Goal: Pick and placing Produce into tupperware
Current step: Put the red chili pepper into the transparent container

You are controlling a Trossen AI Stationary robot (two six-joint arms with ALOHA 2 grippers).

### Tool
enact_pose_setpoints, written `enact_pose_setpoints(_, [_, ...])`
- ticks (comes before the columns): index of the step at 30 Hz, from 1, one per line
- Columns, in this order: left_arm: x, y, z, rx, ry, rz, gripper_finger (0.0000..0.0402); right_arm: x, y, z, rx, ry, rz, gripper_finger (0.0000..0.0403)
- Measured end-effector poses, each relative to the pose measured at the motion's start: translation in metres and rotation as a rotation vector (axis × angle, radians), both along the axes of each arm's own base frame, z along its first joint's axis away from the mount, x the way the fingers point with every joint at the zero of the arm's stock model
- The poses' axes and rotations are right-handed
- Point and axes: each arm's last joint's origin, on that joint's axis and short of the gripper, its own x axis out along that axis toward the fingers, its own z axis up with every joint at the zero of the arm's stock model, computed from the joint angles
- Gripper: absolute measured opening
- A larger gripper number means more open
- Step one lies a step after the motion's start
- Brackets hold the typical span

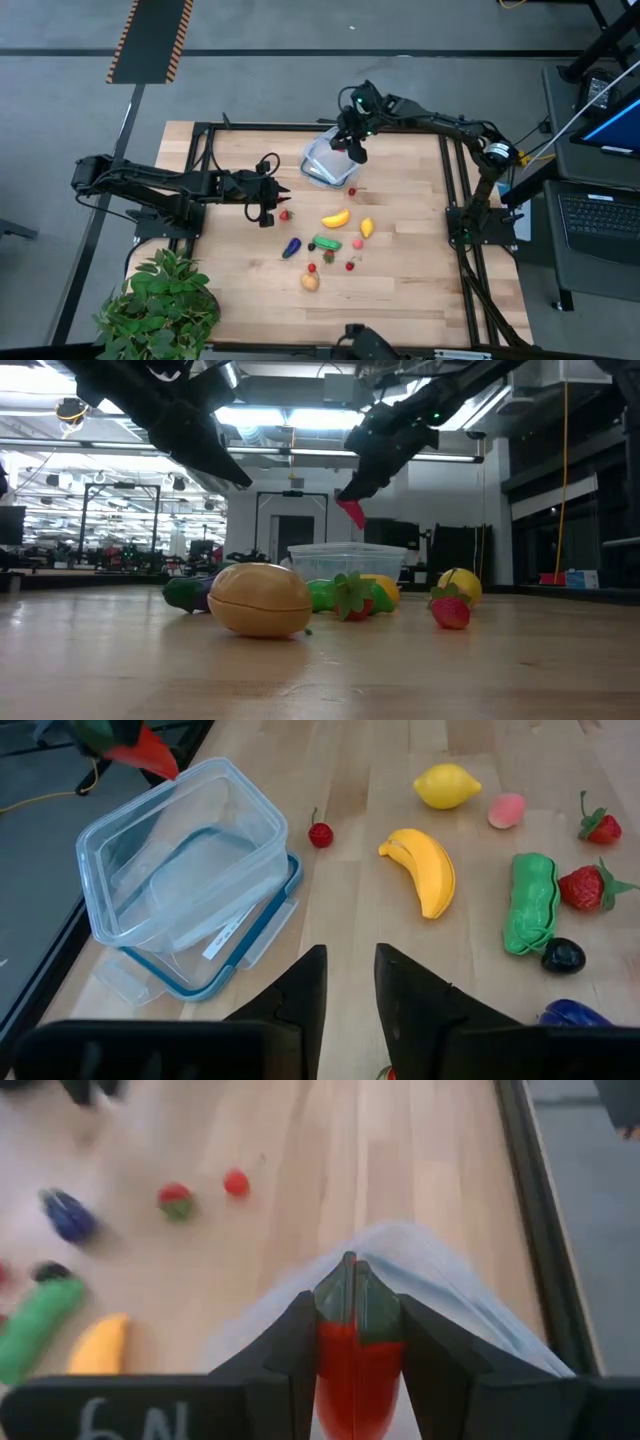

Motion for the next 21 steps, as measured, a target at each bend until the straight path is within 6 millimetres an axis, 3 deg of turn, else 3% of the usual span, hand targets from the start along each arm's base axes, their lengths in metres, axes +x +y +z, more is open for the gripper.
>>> enact_pose_setpoints(10, [0.0, 0.0, 0.0, -0.001, 0.0, 0.001, 0.0081, 0.014, -0.027, -0.045, 0.02, 0.145, -0.081, 0.0118])
enact_pose_setpoints(21, [0.0, 0.0, 0.0, -0.001, 0.0, 0.001, 0.0102, 0.016, -0.03, -0.051, 0.008, 0.165, -0.097, 0.0118])
